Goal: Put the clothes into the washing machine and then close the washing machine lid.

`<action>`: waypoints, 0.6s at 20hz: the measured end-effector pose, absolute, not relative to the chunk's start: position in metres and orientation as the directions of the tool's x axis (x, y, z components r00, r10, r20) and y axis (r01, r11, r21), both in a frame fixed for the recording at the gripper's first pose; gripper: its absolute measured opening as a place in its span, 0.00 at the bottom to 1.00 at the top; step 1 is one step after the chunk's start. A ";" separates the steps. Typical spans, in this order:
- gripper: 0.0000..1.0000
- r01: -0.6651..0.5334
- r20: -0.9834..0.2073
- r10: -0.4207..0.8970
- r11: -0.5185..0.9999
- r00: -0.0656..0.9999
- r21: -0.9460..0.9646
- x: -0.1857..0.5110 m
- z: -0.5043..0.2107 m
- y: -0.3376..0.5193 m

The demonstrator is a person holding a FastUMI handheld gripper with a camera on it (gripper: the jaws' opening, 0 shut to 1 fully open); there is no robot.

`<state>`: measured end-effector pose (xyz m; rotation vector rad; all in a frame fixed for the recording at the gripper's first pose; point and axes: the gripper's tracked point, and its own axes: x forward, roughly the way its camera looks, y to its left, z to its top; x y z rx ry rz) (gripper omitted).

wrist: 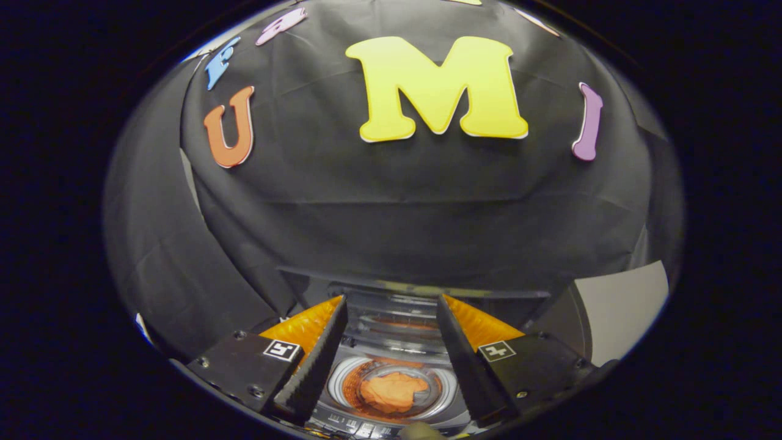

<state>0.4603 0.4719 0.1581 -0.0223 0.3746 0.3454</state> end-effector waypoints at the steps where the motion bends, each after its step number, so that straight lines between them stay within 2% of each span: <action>1: 0.91 -0.320 -0.362 0.312 0.946 0.878 0.038 0.469 0.161 0.473; 12: 0.92 -0.191 -0.391 0.193 0.981 0.900 0.044 0.532 0.146 0.483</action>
